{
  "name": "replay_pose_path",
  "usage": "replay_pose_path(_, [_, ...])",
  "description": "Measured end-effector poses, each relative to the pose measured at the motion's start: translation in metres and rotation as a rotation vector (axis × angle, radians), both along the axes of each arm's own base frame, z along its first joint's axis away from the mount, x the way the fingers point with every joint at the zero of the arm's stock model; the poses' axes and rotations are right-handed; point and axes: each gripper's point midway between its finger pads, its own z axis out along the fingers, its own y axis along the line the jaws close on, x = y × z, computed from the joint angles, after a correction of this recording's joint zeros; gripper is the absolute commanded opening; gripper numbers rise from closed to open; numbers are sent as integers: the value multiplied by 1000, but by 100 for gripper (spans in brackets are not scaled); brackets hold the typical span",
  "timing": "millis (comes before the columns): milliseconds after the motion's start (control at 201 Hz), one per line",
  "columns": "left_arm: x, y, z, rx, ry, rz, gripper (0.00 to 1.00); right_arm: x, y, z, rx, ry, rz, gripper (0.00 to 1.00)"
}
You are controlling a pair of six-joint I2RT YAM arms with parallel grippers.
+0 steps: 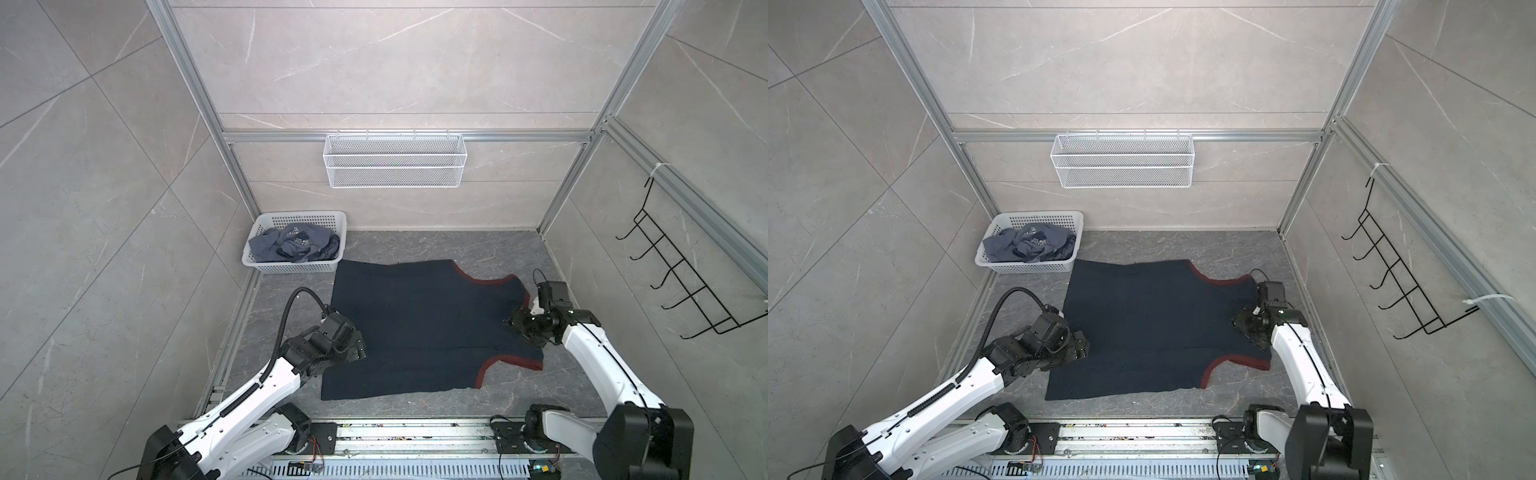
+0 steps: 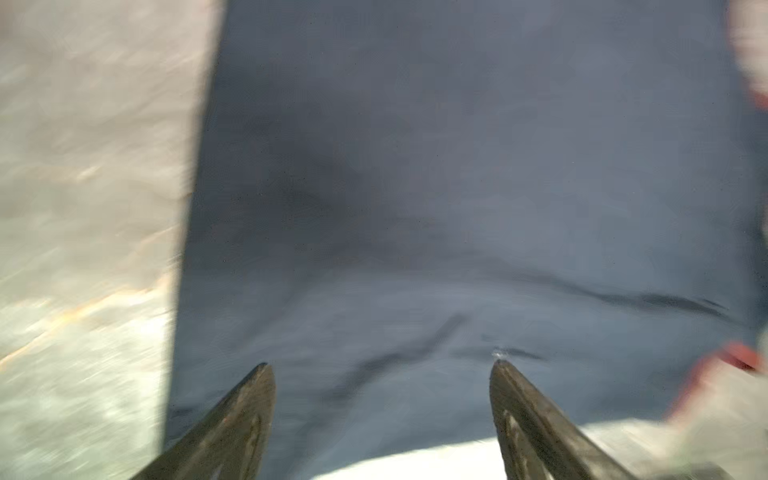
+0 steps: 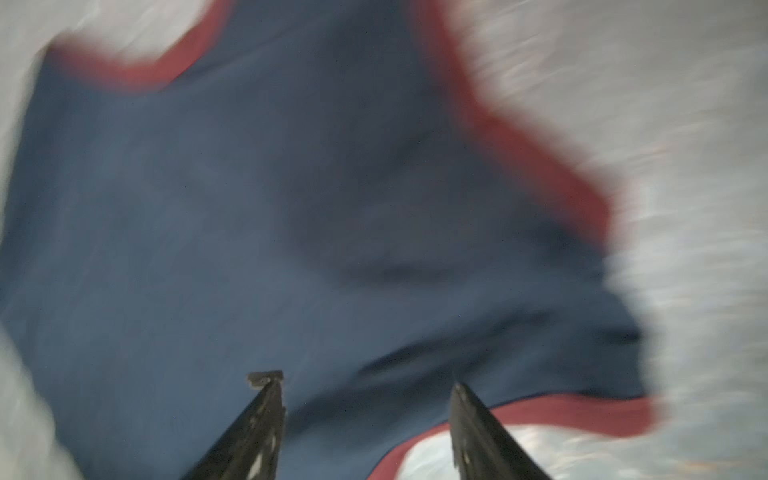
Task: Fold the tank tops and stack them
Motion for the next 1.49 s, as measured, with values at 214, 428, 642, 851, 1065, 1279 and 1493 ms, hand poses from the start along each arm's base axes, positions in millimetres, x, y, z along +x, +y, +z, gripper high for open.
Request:
replay_pose_path(214, [-4,-27,-28,-1,84,-81,83,-42,81,-16,53,79,235,65])
replay_pose_path(428, [-15,-19,-69,65,181,-68,83,-75,128,-56,-40,215,378,65])
replay_pose_path(642, [-29,1,-93,118,234,-14,84,-101,135,-88,-110,274,395,65])
replay_pose_path(851, [-41,36,-90,208,223,82,85,-118,169,-90,-109,243,460,65])
replay_pose_path(1065, [-48,58,-86,274,216,129,85,-121,174,-86,-118,226,461,67])
replay_pose_path(1279, [-50,72,-78,316,186,152,85,-105,136,-58,-144,206,364,68])
replay_pose_path(1493, [-22,40,-51,212,83,88,85,-82,127,-41,-91,150,323,67])
